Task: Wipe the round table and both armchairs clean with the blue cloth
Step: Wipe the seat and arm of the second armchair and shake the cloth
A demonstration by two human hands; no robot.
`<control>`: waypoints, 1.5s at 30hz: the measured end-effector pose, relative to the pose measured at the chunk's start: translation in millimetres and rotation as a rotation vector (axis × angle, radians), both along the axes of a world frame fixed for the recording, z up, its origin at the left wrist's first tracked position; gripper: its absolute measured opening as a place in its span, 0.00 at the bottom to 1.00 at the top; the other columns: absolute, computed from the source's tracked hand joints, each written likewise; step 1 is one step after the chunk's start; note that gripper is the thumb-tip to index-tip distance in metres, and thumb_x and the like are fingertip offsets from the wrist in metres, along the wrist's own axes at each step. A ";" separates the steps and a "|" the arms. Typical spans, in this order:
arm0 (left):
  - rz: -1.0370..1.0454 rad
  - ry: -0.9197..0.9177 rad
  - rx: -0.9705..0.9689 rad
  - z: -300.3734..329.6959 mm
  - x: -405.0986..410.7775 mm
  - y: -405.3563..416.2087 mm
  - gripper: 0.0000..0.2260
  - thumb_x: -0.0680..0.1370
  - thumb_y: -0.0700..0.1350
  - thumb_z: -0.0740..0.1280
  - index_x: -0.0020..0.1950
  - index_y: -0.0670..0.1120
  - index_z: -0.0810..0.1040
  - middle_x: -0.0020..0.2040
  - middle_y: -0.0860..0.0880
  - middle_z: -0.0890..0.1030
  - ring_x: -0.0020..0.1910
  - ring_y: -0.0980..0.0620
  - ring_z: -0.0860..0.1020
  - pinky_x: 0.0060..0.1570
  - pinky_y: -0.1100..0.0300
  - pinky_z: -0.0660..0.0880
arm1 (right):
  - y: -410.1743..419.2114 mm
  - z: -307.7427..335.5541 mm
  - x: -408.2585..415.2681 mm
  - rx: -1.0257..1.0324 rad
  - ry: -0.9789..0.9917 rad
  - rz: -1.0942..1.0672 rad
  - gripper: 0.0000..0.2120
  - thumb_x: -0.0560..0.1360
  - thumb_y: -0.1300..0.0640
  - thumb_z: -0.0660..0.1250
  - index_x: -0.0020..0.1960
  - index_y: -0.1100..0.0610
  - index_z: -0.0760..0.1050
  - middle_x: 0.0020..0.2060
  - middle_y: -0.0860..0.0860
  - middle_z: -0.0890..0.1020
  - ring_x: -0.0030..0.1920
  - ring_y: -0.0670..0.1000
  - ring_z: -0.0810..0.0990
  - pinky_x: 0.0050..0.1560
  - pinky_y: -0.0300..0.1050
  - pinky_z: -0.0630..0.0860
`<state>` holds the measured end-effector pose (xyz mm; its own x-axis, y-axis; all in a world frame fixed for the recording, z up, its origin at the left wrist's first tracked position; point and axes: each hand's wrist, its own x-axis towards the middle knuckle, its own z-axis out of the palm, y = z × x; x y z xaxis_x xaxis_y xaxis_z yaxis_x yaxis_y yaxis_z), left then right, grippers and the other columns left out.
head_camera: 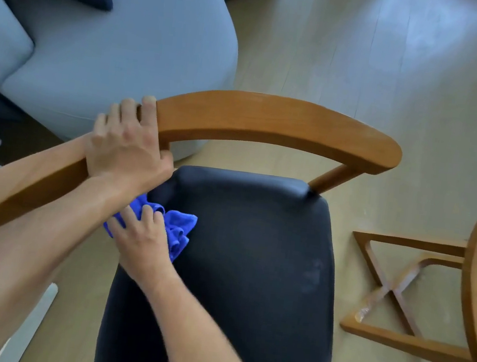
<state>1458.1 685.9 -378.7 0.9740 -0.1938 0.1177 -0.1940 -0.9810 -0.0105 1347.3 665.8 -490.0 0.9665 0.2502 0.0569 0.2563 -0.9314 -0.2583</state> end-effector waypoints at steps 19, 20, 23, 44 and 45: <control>-0.005 -0.047 -0.057 -2.0 0.6 1.1 0.26 0.68 0.45 0.67 0.61 0.37 0.64 0.49 0.32 0.72 0.43 0.33 0.72 0.45 0.42 0.70 | -52.6 5.7 -140.9 0.213 0.040 -0.703 0.18 0.62 0.64 0.68 0.50 0.52 0.82 0.59 0.54 0.78 0.45 0.57 0.78 0.45 0.50 0.73; -0.006 -0.045 -0.052 -1.9 0.5 1.8 0.26 0.68 0.45 0.68 0.61 0.37 0.64 0.49 0.32 0.72 0.44 0.33 0.72 0.45 0.42 0.70 | -19.4 4.5 -151.4 0.207 0.098 -0.550 0.15 0.64 0.60 0.64 0.47 0.50 0.81 0.57 0.52 0.77 0.43 0.54 0.76 0.45 0.48 0.70; -0.015 -0.043 -0.036 -2.0 -0.6 2.2 0.26 0.68 0.45 0.67 0.62 0.37 0.64 0.50 0.32 0.72 0.45 0.33 0.72 0.46 0.42 0.70 | 4.3 0.2 -165.3 0.145 0.186 -0.152 0.10 0.66 0.59 0.62 0.43 0.47 0.75 0.51 0.48 0.73 0.37 0.51 0.70 0.38 0.44 0.65; -0.028 0.003 -0.023 -4.3 -0.3 8.3 0.34 0.68 0.50 0.67 0.70 0.39 0.60 0.57 0.36 0.73 0.52 0.36 0.73 0.52 0.44 0.71 | -6.5 14.8 -81.1 0.288 0.187 -0.400 0.20 0.64 0.63 0.64 0.55 0.54 0.79 0.60 0.55 0.78 0.45 0.60 0.77 0.42 0.50 0.75; -0.039 0.030 -0.035 -3.2 -1.0 8.8 0.37 0.69 0.50 0.67 0.73 0.39 0.57 0.61 0.36 0.71 0.56 0.36 0.72 0.56 0.43 0.70 | 0.9 17.7 -83.5 0.309 0.240 -0.378 0.20 0.66 0.57 0.68 0.58 0.52 0.78 0.64 0.55 0.76 0.49 0.60 0.78 0.45 0.50 0.75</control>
<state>1457.1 694.6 -381.9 0.9690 -0.2276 0.0959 -0.2313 -0.9724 0.0296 1263.8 666.7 -472.3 0.9808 -0.1112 -0.1605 -0.1820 -0.8185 -0.5449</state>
